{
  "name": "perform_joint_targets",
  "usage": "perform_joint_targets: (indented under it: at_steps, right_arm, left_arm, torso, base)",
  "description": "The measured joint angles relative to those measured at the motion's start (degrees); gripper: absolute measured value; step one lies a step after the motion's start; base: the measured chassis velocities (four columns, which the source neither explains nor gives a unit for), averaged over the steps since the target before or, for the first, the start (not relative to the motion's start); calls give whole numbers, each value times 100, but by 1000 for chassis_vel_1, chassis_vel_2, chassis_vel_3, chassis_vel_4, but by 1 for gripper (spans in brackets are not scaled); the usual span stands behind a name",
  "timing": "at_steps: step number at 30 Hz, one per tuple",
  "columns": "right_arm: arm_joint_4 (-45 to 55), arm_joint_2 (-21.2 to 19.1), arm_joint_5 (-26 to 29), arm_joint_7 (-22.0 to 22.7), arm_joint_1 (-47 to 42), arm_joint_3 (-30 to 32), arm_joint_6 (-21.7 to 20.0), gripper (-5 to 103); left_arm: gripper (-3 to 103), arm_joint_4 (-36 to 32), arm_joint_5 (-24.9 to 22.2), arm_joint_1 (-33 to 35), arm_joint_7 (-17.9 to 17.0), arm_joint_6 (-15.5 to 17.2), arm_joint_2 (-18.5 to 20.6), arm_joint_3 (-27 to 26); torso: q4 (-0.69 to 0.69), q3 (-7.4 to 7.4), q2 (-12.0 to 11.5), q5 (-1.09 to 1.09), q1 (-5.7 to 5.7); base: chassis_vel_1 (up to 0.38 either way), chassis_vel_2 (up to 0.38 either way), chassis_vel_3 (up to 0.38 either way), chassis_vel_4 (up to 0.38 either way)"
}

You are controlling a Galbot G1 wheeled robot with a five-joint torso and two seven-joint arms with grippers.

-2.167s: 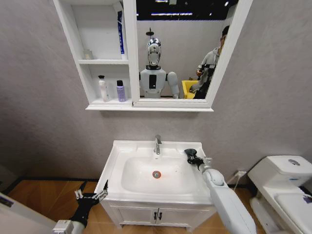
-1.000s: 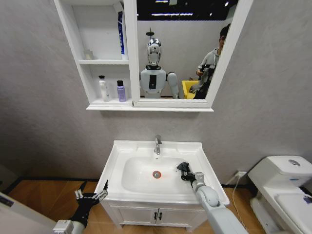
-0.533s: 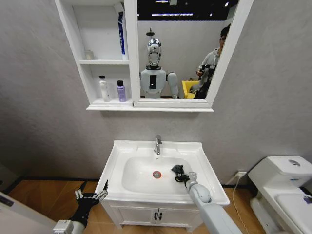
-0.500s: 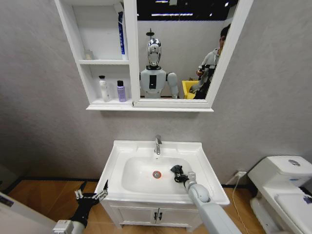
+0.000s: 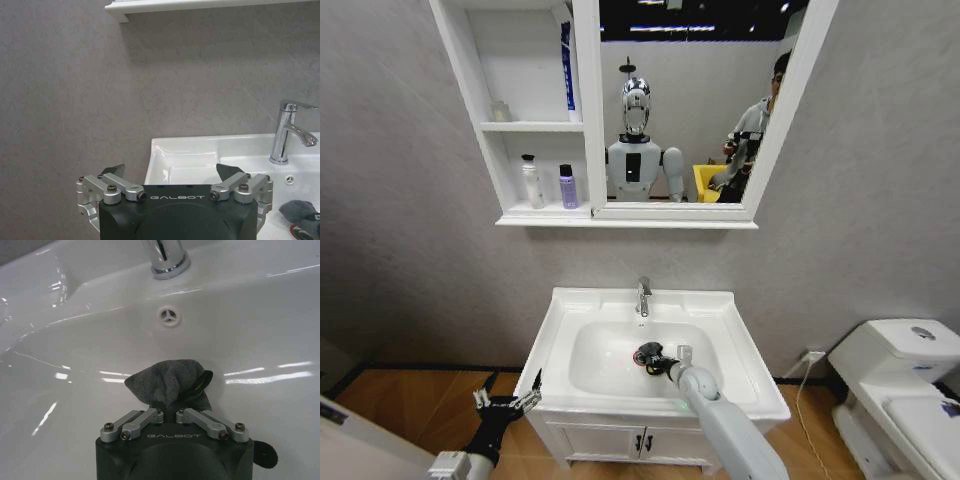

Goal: Move facial cleanser and shampoo from washbasin to cabinet, then wipe washbasin with towel.

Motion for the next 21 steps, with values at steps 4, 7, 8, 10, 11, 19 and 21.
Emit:
perform_joint_targets:
  at_steps: [4,7,8,10,11,19,21]
  right_arm:
    - [28,126,350,-56,144,-157,-18,7]
    - [-8,133,304,-31,134,-177,-18,7]
    - [-56,119,184,-14,94,-162,-18,7]
    - [-95,94,101,2,56,-133,-18,7]
    - [-124,62,34,20,19,-92,-18,7]
    - [-84,-204,-649,34,-174,238,11,7]
    - [-58,-334,-1097,-119,-233,333,170,7]
  left_arm:
    - [100,0,0,0,0,0,0,0]
    - [100,0,0,0,0,0,0,0]
    - [100,0,0,0,0,0,0,0]
    - [100,0,0,0,0,0,0,0]
    - [100,0,0,0,0,0,0,0]
    - [100,0,0,0,0,0,0,0]
    - [100,0,0,0,0,0,0,0]
  torso:
    - [0,0,0,0,0]
    - [0,-1,0,0,0]
    - [-1,-1,0,1,0]
    - [-1,-1,0,1,0]
    - [-3,-1,0,1,0]
    - [-1,-1,0,1,0]
    - [-3,-1,1,1,-1]
  base:
    - [0,0,0,0]
    - [0,0,0,0]
    - [0,0,0,0]
    - [0,0,0,0]
    - [0,0,0,0]
    - [0,0,0,0]
    - [0,0,0,0]
